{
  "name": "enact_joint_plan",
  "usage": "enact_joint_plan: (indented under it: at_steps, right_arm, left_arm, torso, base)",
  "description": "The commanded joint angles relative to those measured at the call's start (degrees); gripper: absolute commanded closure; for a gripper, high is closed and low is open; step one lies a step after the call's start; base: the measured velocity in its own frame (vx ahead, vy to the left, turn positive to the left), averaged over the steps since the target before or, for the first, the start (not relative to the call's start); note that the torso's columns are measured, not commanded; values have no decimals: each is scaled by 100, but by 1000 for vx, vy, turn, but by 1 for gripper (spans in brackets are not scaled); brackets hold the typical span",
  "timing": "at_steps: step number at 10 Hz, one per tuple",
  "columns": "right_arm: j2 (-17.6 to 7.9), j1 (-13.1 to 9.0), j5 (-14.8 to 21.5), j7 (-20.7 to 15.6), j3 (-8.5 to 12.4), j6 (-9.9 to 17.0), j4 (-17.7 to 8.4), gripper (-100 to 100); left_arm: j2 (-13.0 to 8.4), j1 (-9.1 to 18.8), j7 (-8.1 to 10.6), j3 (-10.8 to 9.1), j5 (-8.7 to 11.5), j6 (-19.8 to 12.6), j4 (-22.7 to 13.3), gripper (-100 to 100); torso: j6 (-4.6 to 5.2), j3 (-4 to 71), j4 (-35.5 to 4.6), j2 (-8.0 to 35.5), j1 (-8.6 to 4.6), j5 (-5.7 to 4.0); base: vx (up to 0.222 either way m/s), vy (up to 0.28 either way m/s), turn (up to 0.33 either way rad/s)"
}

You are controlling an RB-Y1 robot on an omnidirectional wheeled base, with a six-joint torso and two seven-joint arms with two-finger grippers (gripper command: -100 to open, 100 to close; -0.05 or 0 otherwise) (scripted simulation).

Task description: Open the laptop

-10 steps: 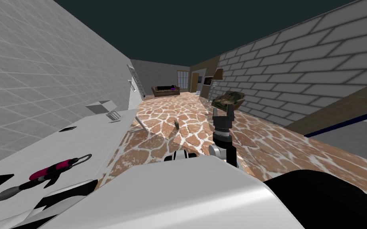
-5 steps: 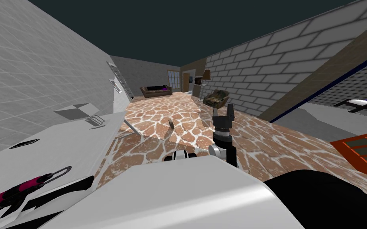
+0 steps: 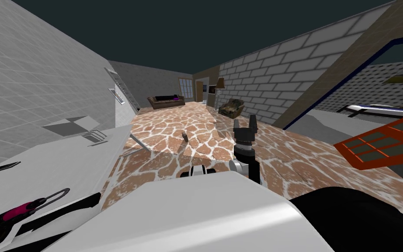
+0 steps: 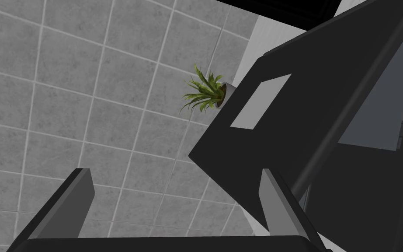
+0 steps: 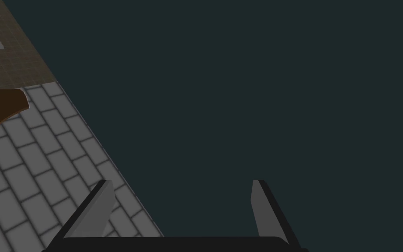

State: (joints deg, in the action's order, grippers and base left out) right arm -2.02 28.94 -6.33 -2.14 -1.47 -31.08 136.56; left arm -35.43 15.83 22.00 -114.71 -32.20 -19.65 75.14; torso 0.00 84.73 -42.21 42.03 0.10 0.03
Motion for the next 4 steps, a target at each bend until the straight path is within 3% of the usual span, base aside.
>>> enact_joint_plan:
  at_steps: [1,4]
  right_arm:
    - [0,0,0,0,0,0,0,0]
    - [0,0,0,0,0,0,0,0]
  left_arm:
    - [0,0,0,0,0,0,0,0]
    - [0,0,0,0,0,0,0,0]
  torso:
    - [1,-4,-2,8,-5,-1]
    - [0,-18,-9,29,-11,-4]
  base:
    - [0,0,0]
    - [0,0,0]
